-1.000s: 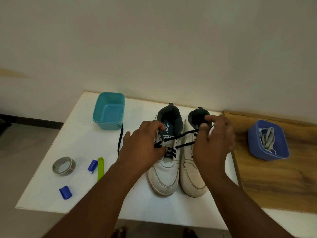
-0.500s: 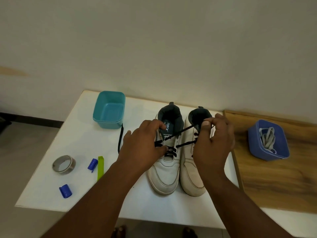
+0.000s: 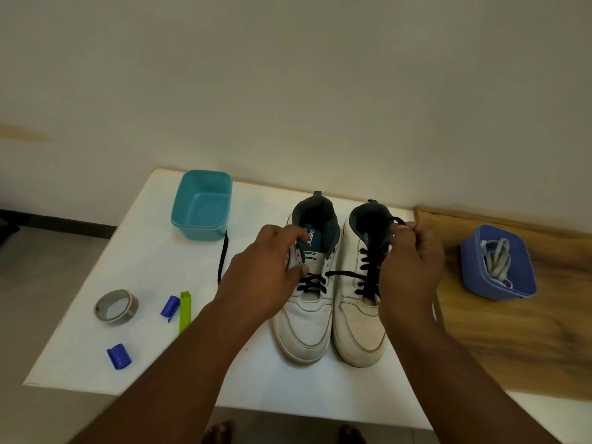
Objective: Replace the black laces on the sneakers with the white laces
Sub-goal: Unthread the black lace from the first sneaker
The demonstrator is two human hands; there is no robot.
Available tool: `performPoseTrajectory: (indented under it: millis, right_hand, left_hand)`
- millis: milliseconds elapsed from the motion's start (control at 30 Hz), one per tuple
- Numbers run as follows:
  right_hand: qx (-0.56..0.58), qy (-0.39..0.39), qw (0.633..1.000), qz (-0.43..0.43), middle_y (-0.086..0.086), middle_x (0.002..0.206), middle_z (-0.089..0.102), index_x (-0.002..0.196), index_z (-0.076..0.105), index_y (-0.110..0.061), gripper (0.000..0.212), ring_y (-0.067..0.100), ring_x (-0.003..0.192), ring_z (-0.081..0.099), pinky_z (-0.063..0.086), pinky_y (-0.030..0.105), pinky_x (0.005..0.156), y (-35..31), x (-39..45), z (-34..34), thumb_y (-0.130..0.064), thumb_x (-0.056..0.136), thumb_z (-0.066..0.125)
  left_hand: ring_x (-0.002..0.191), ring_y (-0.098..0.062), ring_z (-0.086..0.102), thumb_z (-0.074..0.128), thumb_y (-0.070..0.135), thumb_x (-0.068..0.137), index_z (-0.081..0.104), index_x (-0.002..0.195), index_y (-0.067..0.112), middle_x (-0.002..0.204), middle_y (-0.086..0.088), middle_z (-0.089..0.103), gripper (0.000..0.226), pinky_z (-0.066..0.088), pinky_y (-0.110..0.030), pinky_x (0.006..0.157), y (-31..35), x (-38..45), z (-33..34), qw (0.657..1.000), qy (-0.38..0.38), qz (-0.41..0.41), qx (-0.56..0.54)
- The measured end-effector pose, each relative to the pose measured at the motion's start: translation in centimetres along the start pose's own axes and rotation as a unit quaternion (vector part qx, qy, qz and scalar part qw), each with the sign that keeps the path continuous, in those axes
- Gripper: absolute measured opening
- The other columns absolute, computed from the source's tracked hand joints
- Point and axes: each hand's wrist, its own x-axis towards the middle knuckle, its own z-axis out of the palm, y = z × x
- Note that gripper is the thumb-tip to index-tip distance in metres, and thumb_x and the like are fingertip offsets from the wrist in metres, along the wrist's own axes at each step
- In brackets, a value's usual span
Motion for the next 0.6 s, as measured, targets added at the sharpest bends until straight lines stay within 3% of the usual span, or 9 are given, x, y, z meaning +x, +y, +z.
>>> performPoseTrajectory:
  millis: [133,233,300,400,500,600]
  right_hand:
    - [-0.114,-0.044,0.989,-0.083,-0.005,0.090,0.064,0.089,0.064,-0.029,0.016,0.011,0.084,0.061,0.054,0.040,0.073,0.8,0.5,-0.4,-0.037,0.097,0.053]
    - [-0.248,-0.098,0.939,-0.217,-0.012,0.091,0.063,0.083,0.064,-0.031,0.019,0.010,0.090,0.059,0.052,0.046,0.084,0.8,-0.4,-0.3,-0.041,0.098,0.055]
    - [-0.301,-0.096,0.916,-0.247,-0.009,0.110,0.064,0.095,0.068,-0.033,0.010,0.013,0.105,0.059,0.045,0.044,0.097,0.7,-1.2,-0.1,-0.041,0.095,0.062]
    - [-0.301,-0.150,0.905,-0.261,-0.005,0.136,0.054,0.116,0.067,-0.032,0.025,0.017,0.131,0.046,0.035,0.044,0.110,0.9,-1.5,-0.1,-0.031,0.092,0.070]
    - [-0.348,-0.268,0.837,-0.327,-0.004,0.142,0.052,0.110,0.073,-0.035,0.018,0.023,0.145,0.031,0.023,0.052,0.120,1.3,-1.6,0.3,-0.036,0.093,0.068]
    - [-0.405,-0.312,0.786,-0.348,0.006,0.153,0.047,0.103,0.078,-0.033,0.021,0.036,0.152,0.020,0.010,0.056,0.123,2.5,-2.6,0.9,-0.037,0.091,0.061]
  left_hand:
    - [0.101,-0.011,0.062,0.060,0.032,0.098,0.043,0.133,0.042,0.139,0.007,0.044,0.040,0.048,-0.022,0.077,-0.3,0.3,0.2,1.000,0.007,-0.003,-0.006]
    - [0.094,-0.011,0.063,0.059,0.023,0.098,0.043,0.129,0.044,0.134,0.007,0.048,0.041,0.053,-0.027,0.073,-0.4,0.4,0.3,1.000,0.022,-0.006,0.013]
    - [0.091,-0.012,0.063,0.061,0.020,0.096,0.044,0.126,0.045,0.130,0.007,0.050,0.043,0.055,-0.031,0.072,-0.4,0.3,0.2,0.999,0.037,-0.013,0.028]
    - [0.088,-0.013,0.061,0.062,0.020,0.094,0.047,0.126,0.042,0.126,0.005,0.053,0.041,0.052,-0.029,0.072,-0.7,0.2,0.1,0.997,0.064,-0.028,0.034]
    - [0.090,-0.014,0.060,0.062,0.015,0.094,0.050,0.128,0.036,0.124,0.000,0.054,0.042,0.050,-0.025,0.076,-0.7,0.4,0.0,0.997,0.071,-0.035,0.014]
    - [0.091,-0.016,0.060,0.059,0.004,0.091,0.053,0.127,0.032,0.123,-0.003,0.054,0.046,0.052,-0.029,0.078,-0.5,0.5,-0.1,0.998,0.064,-0.029,-0.006]
